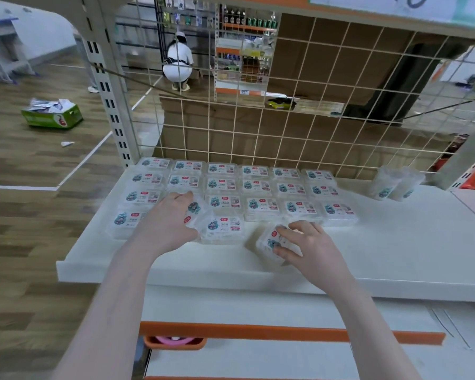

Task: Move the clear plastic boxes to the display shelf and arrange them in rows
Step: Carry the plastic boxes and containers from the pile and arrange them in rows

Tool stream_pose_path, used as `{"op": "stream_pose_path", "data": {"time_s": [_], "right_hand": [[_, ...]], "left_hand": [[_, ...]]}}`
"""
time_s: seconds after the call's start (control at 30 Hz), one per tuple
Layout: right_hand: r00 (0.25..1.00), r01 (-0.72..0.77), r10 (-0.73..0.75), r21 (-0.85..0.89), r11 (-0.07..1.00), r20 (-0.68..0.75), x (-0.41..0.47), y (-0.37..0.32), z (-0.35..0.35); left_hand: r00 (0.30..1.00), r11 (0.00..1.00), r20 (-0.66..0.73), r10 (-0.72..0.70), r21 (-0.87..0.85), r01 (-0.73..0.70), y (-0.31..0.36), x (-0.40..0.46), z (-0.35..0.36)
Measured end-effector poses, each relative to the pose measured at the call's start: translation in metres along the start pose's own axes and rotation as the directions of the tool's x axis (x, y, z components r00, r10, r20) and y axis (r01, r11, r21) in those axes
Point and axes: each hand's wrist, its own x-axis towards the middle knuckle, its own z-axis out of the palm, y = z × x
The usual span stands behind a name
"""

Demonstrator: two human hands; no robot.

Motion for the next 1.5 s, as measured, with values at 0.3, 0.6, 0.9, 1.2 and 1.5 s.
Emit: {"op": "stream_pose_path", "data": {"time_s": [0.3,0.6,0.9,1.2,1.5], "right_hand": [[0.968,-0.048,0.037,0.037,0.998,0.247,-0.003,-0.001,-0.015],[0.99,-0.11,0.117,-0.079,0.991,0.081,0.003,-0.018,-0.003],[0.976,-0.208,0.212,-0.074,0.975,0.048,0.012,-0.031,0.007],[0.974,-0.228,0.228,-0.063,0.972,-0.01,0.013,-0.037,0.011],[0.973,-0.225,0.222,-0.047,0.973,-0.064,0.008,-0.043,0.017]], "left_hand": [[1.0,1.0,0.012,0.007,0.022,-0.007,-0.003,-0.002,-0.003],[0.999,0.998,0.031,0.021,0.053,-0.023,0.001,-0.007,-0.007],[0.993,0.989,0.054,0.109,0.091,-0.114,0.005,-0.01,-0.008],[0.976,0.969,0.075,0.202,0.13,-0.211,-0.002,-0.013,-0.014],[0.963,0.955,0.088,0.256,0.134,-0.266,-0.013,-0.027,-0.017]]}}
